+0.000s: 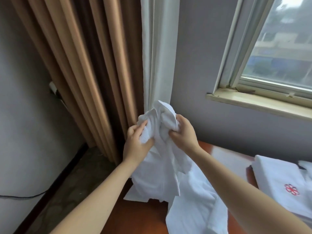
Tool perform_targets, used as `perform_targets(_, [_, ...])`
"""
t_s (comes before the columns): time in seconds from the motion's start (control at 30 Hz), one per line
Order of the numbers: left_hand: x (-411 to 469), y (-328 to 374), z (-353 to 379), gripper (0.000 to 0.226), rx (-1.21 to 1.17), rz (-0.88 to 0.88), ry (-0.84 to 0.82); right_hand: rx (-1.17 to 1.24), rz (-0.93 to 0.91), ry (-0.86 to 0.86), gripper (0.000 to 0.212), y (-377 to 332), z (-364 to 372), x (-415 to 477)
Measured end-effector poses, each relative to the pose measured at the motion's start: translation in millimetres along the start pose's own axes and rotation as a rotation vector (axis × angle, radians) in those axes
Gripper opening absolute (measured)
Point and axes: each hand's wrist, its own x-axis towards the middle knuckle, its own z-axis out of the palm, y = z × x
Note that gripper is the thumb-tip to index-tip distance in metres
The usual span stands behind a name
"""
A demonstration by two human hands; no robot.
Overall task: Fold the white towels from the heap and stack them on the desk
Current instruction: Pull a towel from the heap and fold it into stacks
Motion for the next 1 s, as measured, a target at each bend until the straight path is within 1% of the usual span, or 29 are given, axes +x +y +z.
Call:
perform_targets(0.03, [5, -3, 8, 0.071, 0.059, 0.01, -0.076, -0.113, -0.037, 0.012, 0.028, 9, -3, 0])
perform_targets(0.1, [12, -10, 26, 0.07, 0.236, 0.028, -0.229, -0.378, -0.09, -0.041, 0.044, 28, -6, -3])
perform_targets(0.17, [16, -20, 45, 0.071, 0.435, 0.031, -0.385, -0.64, -0.079, -0.198, 0.06, 49, -4, -10])
perform_targets(0.2, [16, -25, 53, 0.074, 0.521, 0.018, -0.468, -0.732, -0.049, -0.306, 0.063, 62, -1, -15])
perform_targets(0.27, [16, -40, 64, 0.084, 0.625, -0.041, -0.638, -0.813, 0.028, -0.557, 0.068, 89, 7, -29])
perform_targets(0.3, [16, -47, 67, 0.09, 0.638, -0.073, -0.709, -0.814, 0.078, -0.68, 0.075, 102, 11, -38])
perform_targets(0.33, [17, -54, 69, 0.096, 0.639, -0.09, -0.763, -0.801, 0.127, -0.773, 0.083, 115, 16, -46])
perform_targets(0.37, [18, -60, 71, 0.1, 0.64, -0.088, -0.8, -0.779, 0.166, -0.824, 0.09, 126, 21, -53])
perform_targets(0.43, [21, -68, 75, 0.104, 0.641, -0.067, -0.824, -0.734, 0.204, -0.836, 0.096, 141, 32, -57])
perform_targets(0.6, [49, -80, 88, 0.099, 0.642, -0.101, -0.825, -0.658, 0.255, -0.807, 0.091, 156, 51, -32])
perform_targets(0.73, [74, -83, 101, 0.096, 0.646, -0.12, -0.855, -0.657, 0.25, -0.818, 0.089, 174, 55, -8])
perform_targets(1.0, [106, -88, 118, 0.095, 0.634, -0.127, -0.832, -0.662, 0.219, -0.856, 0.089, 190, 56, 37])
